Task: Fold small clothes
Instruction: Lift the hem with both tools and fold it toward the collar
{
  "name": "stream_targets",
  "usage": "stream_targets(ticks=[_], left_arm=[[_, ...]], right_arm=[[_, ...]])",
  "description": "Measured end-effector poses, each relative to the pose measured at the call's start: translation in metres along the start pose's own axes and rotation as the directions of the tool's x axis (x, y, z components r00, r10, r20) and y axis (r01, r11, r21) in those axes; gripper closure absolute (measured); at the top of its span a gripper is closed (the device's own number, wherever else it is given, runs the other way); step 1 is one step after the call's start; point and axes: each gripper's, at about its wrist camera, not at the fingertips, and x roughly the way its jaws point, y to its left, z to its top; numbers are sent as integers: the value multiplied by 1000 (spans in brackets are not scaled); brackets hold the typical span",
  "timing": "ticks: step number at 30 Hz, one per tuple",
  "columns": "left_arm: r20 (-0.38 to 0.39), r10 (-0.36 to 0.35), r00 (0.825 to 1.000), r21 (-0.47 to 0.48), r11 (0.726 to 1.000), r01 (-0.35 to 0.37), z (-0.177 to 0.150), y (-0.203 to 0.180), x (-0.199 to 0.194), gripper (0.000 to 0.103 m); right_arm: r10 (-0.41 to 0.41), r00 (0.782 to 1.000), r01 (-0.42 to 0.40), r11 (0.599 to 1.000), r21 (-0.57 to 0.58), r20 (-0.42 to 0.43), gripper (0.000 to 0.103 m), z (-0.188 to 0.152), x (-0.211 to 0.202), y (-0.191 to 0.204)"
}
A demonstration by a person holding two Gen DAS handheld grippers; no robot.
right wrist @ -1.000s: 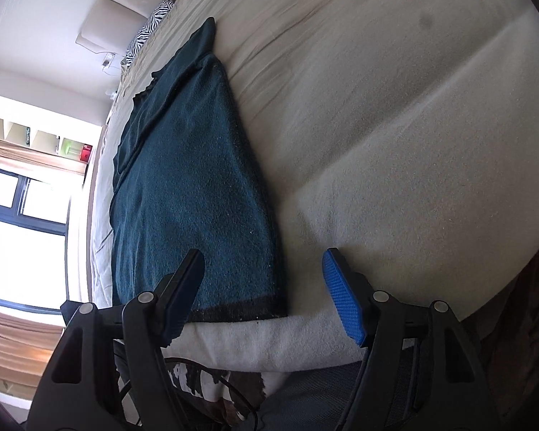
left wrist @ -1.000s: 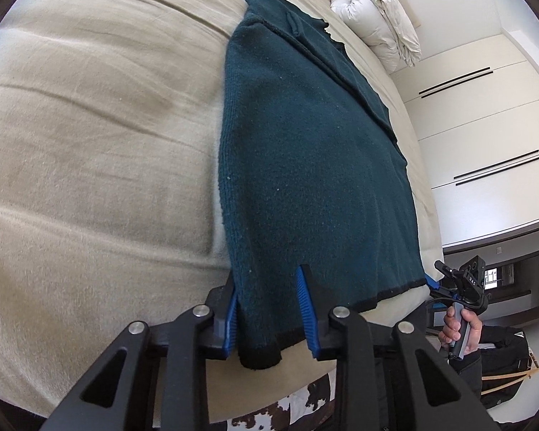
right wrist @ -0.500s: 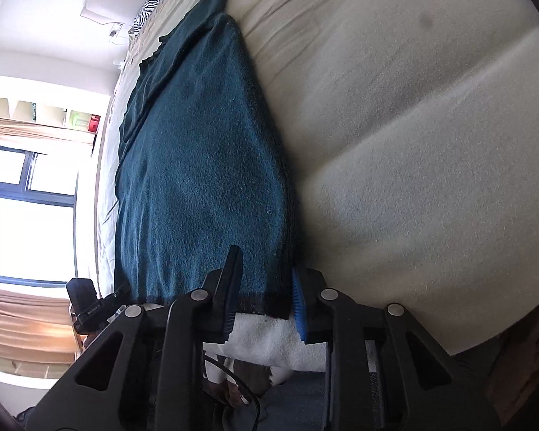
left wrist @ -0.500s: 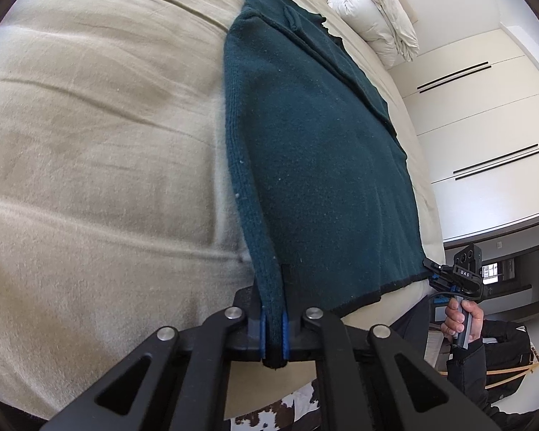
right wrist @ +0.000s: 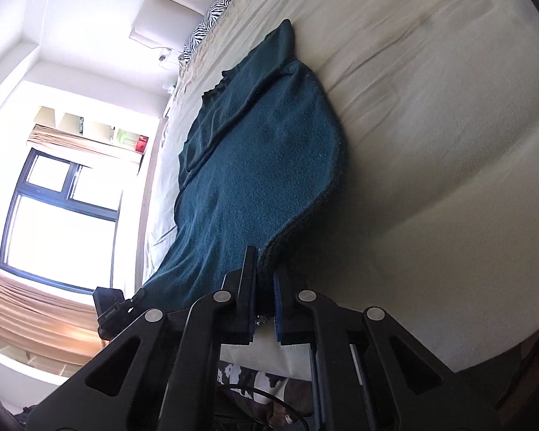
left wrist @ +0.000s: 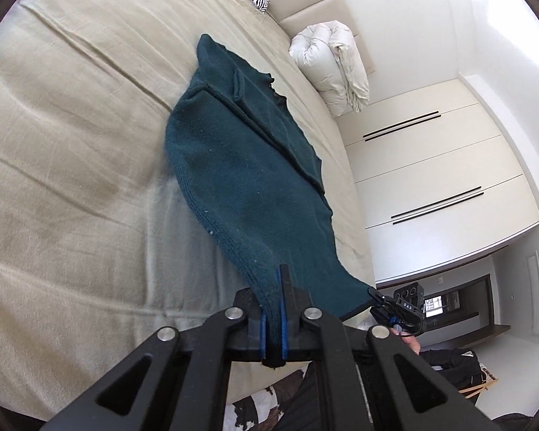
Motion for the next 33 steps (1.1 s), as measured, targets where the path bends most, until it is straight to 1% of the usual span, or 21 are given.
stream_targets(ticks=[3,6,9,13,19,25,29,33], left_arm=[[44,-68,997,-20,997,68,12,-8,-6,96],[82,-110,991,-32,993,113,27,-15,-7,96],[117,-136,984,-46,989,142,43,-17,-7,96],[147,-170,975,-90,979,184,64,-13,-1,96],[183,-189,965,-134,967,215,104,-5,14,96],[202,-176,963,-131,970,205,152,-5,35,96],[214,-166,963,-151,968,200,187,3,53,96],[215,-131,968,-156,974,167,218,11,75,96]], right_arm=[[52,997,-52,999,8,49,97,16,-1,11],[88,992,-89,996,11,94,97,35,1,20],[106,986,-109,994,20,130,97,55,4,25],[117,977,-125,991,37,177,97,80,9,30],[105,969,-118,992,44,222,97,124,23,37],[88,965,-98,995,29,247,97,175,51,48],[63,964,-73,997,27,258,97,211,73,52],[21,965,-32,999,37,261,97,247,104,51]])
